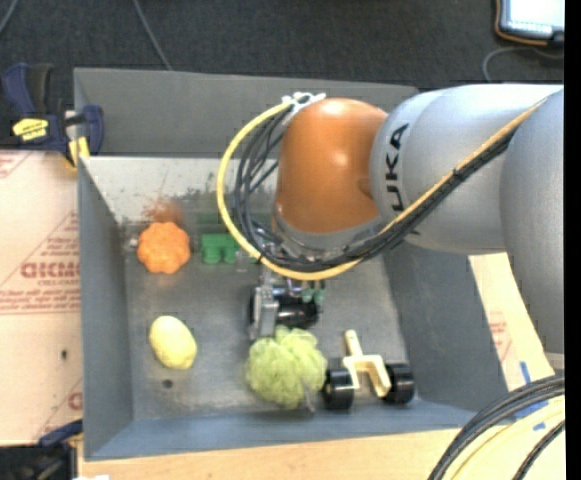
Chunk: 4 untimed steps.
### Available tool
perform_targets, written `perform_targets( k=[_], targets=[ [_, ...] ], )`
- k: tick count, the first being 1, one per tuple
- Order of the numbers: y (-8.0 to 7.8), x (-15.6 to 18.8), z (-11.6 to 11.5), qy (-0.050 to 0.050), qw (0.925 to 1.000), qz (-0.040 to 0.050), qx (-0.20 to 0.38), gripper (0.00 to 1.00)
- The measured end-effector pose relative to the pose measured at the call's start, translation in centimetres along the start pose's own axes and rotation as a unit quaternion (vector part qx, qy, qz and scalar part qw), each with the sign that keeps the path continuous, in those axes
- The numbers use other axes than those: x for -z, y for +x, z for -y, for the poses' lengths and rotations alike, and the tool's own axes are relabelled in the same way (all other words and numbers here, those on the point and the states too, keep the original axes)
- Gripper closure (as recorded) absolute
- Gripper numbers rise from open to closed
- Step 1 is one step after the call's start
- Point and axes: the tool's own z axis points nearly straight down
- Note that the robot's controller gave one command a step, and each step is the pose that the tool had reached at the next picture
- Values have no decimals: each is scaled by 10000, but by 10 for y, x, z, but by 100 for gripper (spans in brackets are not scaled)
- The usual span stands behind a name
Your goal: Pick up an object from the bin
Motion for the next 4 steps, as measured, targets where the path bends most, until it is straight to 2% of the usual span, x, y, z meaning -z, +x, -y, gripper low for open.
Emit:
perform_targets(
  k=[1,2,3,4],
  targets=[
    [-1,5,0,-6,10000,40,-12,0],
    [21,-47,36,-9,9999,64,88,0],
    [30,-62,93,-40,9997,89,-212,0],
    [19,-76,109,-18,9994,86,344,0]
  ],
)
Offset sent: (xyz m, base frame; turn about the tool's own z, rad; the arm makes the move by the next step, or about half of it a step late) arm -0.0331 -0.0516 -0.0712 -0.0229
